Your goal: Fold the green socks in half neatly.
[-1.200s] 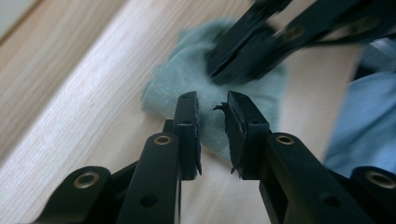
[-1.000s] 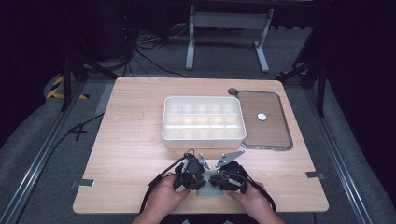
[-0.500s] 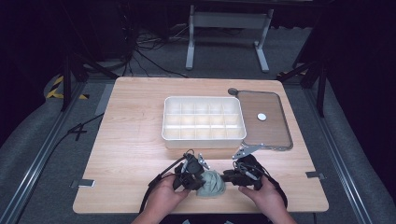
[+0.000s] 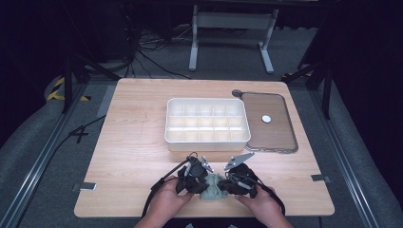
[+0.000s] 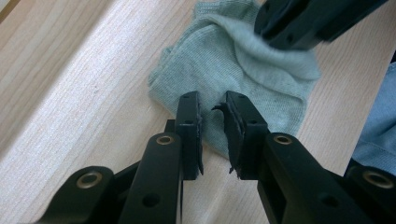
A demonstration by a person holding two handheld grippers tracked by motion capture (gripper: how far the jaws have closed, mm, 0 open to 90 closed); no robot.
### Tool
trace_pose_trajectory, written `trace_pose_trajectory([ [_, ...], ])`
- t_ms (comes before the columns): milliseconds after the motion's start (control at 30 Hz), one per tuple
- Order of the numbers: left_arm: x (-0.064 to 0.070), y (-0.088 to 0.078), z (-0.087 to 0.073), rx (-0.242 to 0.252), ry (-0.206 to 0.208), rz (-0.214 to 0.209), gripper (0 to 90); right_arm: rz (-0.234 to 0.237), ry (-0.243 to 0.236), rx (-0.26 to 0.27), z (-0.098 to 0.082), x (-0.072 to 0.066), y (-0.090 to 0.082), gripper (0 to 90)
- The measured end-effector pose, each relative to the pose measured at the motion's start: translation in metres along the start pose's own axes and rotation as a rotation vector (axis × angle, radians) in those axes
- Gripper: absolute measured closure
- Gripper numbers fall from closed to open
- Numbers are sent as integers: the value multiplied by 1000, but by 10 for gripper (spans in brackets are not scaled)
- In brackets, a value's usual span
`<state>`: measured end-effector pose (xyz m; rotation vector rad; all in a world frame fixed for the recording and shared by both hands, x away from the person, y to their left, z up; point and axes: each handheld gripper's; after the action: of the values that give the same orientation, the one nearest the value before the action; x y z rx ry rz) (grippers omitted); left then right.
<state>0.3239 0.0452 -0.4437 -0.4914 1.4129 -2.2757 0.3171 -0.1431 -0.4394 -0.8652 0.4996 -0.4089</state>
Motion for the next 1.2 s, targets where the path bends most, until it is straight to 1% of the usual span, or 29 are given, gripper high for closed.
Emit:
trace_pose_trajectory([
  [33, 0, 0, 0, 1, 0, 1, 760, 1, 5, 14, 0, 0, -4, 834],
  [67, 0, 0, 0, 0, 1, 2, 760, 12, 2, 29, 0, 1, -7, 834],
  [133, 1, 0, 0, 1, -1, 4, 760, 44, -18, 51, 1, -3, -9, 838],
  [167, 1, 0, 0, 1, -1, 3, 759, 38, -33, 41, 1, -5, -7, 843],
  [200, 0, 0, 0, 2, 3, 1, 760, 34, -35, 31, 2, -6, -5, 848],
  [267, 0, 0, 0, 9, -3, -2, 759, 34, -41, -3, 1, -7, 4, 857],
  [300, 0, -2, 0, 9, -1, -5, 755, 26, -35, -15, 1, -6, 8, 861],
  [333, -1, -3, -1, 11, -11, -11, 751, 25, -27, -18, 0, -5, 10, 865],
  [367, -3, -5, -2, 22, -10, -20, 743, 31, -19, -14, 0, -3, 10, 869],
  [400, -3, -5, -2, 22, -10, -20, 730, 31, -19, -14, 0, -3, 10, 869],
  [433, -8, -10, -6, 45, -30, -30, 720, 18, -14, -14, -1, 0, 10, 872],
  [467, -8, -10, -6, 45, -30, -30, 718, 18, -14, -14, -1, 0, 10, 872],
  [533, -14, -16, -10, 57, -45, -18, 714, 14, -8, -8, -3, 1, 10, 871],
  [567, -21, -19, -15, 61, -77, -19, 714, 16, -9, -6, -3, 2, 9, 871],
  [600, -24, -20, -18, 49, -93, -17, 714, 19, -5, -7, -3, 2, 9, 872],
  [633, -26, -19, -19, 48, -99, -14, 715, 25, 1, -4, -4, 3, 9, 873],
  [667, -27, -18, -20, 32, -103, -12, 717, 29, 3, -1, -4, 4, 10, 874],
  [733, -27, -16, -20, 25, -101, -12, 726, 27, 7, -4, -4, 5, 9, 876],
  [800, -24, -10, -18, -14, -78, -4, 731, 33, 12, 2, -5, 6, 10, 879],
  [833, -21, -7, -18, -25, -77, 0, 734, 35, 14, 5, -5, 7, 10, 880],
  [867, -20, -5, -17, -40, -58, 4, 736, 39, 13, 7, -5, 8, 10, 881],
  [900, -18, -4, -16, -39, -45, -3, 736, 43, 19, 5, -6, 9, 10, 882],
  [933, -16, -4, -15, -42, -43, -11, 739, 46, 23, 8, -6, 9, 10, 883],
  [967, -15, -3, -15, -43, -42, -17, 739, 49, 16, 14, -7, 10, 10, 884],
  [1033, -14, -3, -14, -46, -37, -25, 739, 48, 26, 15, -7, 10, 10, 885],
  [1067, -14, -2, -13, -40, -24, -37, 738, 50, 28, 17, -8, 11, 10, 885],
  [1133, -12, -3, -13, -24, -7, -44, 735, 47, 26, 17, -8, 10, 10, 885],
  [1167, -11, -5, -12, 5, -7, -48, 731, 46, 25, 15, -7, 10, 10, 885],
  [1200, -10, -7, -12, 20, -6, -58, 726, 47, 28, 15, -7, 10, 10, 885],
])
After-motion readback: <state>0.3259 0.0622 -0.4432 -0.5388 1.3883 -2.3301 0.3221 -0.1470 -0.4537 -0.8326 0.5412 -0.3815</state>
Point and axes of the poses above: each handheld gripper's, and its own axes: y roughly forward along the jaws, z roughly out of its top, x roughly to its right, and after that the axes turned 3 degrees about z, right-handed
